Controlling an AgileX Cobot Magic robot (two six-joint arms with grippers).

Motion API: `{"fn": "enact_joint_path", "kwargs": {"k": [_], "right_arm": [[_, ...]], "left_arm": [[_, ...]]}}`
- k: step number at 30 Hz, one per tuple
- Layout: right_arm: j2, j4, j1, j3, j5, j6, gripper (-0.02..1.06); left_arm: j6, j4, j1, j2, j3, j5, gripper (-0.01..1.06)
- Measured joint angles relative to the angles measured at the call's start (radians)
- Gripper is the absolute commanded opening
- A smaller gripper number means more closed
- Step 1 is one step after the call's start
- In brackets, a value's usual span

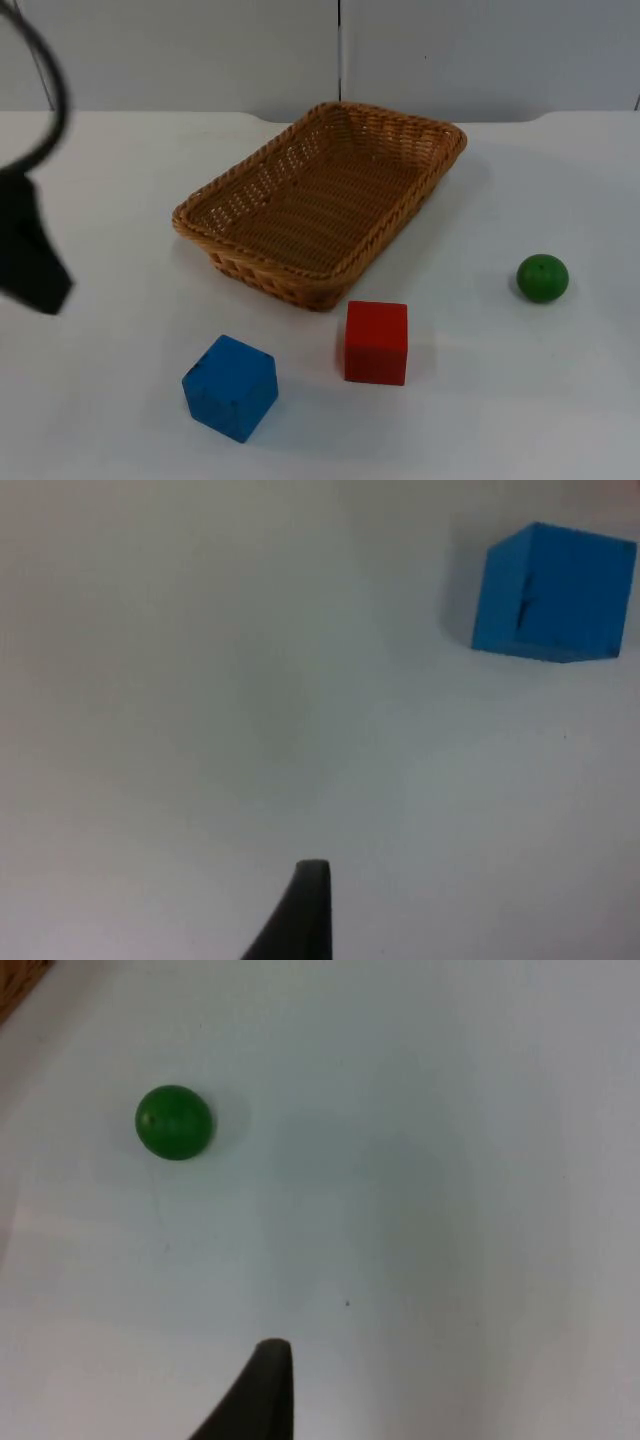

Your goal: Place all geometric objects except the red cube into the basket.

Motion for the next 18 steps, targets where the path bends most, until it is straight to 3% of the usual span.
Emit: {"fn": "enact_joint_path", "kwargs": {"k": [5,10,18], "right_arm": [[0.000,0.000,0.000,0.000,0.000,0.000,1.05],[0.000,0.000,0.000,0.000,0.000,0.000,1.05],[0.000,0.000,0.000,0.000,0.000,0.000,1.05]], "left_arm": [[-0.070,0.113,-0.169,0.230,-0.104,-0.075,0.89],[-0.078,0.130,-0.223,0.381,-0.153,-0.138,0.89],[-0.078,0.131,-0.231,0.538,-0.159,-0.235,0.89]]}}
